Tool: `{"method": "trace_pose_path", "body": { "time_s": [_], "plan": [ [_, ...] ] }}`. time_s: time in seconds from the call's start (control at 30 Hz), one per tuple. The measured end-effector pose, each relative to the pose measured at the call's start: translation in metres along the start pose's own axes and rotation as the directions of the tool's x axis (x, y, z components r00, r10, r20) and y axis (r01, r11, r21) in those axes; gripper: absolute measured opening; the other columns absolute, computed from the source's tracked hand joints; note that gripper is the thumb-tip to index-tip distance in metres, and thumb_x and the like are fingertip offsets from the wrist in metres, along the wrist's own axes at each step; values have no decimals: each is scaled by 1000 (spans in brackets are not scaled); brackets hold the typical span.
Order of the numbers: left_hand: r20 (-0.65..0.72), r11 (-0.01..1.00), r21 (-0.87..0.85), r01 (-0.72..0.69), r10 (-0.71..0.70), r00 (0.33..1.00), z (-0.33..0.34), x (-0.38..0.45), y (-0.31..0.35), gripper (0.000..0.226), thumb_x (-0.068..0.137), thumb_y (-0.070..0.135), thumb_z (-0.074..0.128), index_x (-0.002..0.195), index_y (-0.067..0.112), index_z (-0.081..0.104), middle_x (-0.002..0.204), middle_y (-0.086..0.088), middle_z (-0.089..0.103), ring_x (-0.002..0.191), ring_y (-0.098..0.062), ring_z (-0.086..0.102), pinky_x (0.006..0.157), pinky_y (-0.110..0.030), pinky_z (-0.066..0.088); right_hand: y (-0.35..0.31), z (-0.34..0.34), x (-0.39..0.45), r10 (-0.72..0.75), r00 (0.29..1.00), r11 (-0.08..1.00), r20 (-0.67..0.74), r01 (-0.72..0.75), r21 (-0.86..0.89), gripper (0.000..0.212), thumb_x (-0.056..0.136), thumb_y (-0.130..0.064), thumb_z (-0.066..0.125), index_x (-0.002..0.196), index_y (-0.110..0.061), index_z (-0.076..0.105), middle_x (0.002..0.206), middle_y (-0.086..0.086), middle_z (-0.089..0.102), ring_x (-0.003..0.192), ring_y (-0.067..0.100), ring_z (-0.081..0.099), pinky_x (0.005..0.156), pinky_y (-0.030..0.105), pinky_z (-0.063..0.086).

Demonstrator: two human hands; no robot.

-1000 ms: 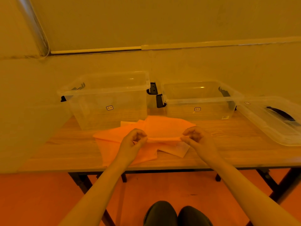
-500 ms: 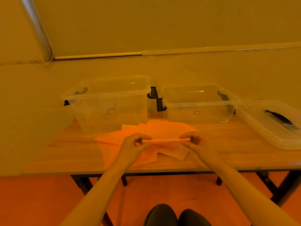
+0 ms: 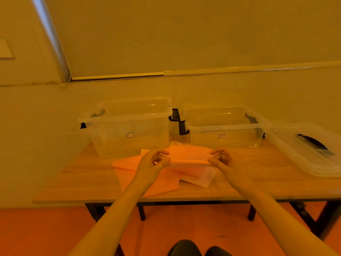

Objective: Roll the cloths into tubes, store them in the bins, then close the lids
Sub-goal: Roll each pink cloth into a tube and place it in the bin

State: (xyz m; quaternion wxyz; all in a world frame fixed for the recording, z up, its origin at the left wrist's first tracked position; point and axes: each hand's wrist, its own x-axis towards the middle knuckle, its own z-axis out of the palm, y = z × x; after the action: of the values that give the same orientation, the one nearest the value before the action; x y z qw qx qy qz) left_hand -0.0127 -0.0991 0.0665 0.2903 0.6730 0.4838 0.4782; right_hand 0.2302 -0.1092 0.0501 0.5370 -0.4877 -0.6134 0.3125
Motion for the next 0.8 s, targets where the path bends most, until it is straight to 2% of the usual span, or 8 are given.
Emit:
{"method": "trace_pose_path", "body": {
  "time_s": [0.07,0.13,0.27,0.33,0.4,0.5,0.67,0.8],
  "plan": [
    [24,1000,1,9,-9,1000,0,-1,-1,10,92,16,60,92,26,59,85,6,62,75,6,57,70,-17,44,1,0,0,1,1000,1000,31,-1,-12,9,89,-16,63,93,-23,59,83,-1,65,82,8,64,70,16,51],
    [49,1000,24,1,-2,999,1,-1,-2,17,94,13,56,89,28,60,92,10,62,87,-2,56,78,-22,45,1,0,-1,5,998,999,59,-2,-50,7,91,-17,62,91,-24,61,90,-4,64,87,7,62,73,18,50],
    [61,998,60,27,-31,998,3,-3,0,25,96,12,52,89,33,61,98,19,60,99,-1,52,83,-14,40,-1,-1,-5,32,997,997,72,-27,-72,7,92,-22,60,93,-25,67,99,-10,66,92,-2,59,74,12,46],
    [58,996,62,62,-66,996,4,-4,-1,21,96,14,53,93,32,63,102,15,61,102,-3,52,87,-17,40,-1,-2,-6,59,996,995,71,-54,-78,6,90,-24,63,92,-28,67,100,-13,65,93,-5,58,71,9,45],
    [61,995,47,82,-85,994,4,-6,-3,18,94,16,56,95,32,64,105,12,62,103,-6,53,91,-23,42,0,-2,-6,84,993,992,77,-76,-105,11,85,-24,69,92,-32,67,104,-17,62,98,-4,55,72,11,43],
    [72,995,72,68,-73,995,3,-8,-4,20,88,15,65,94,33,63,105,11,63,93,-6,54,81,-17,43,4,-1,-4,105,992,985,73,-93,-147,17,80,-24,74,91,-35,66,107,-18,61,102,-2,53,77,14,41],
    [61,998,46,47,-50,997,3,-9,-7,24,86,11,67,89,35,64,96,14,63,81,-2,52,71,-13,40,6,1,-3,91,995,989,31,-87,-121,10,83,-22,72,85,-31,67,98,-12,65,94,4,59,73,17,46],
    [47,996,69,62,-65,997,5,-6,-8,17,89,14,64,91,31,64,98,11,62,89,-4,53,74,-15,41,7,3,-3,84,996,989,15,-81,-125,8,84,-23,71,85,-30,67,98,-12,65,94,2,58,74,16,45]
  ]
}}
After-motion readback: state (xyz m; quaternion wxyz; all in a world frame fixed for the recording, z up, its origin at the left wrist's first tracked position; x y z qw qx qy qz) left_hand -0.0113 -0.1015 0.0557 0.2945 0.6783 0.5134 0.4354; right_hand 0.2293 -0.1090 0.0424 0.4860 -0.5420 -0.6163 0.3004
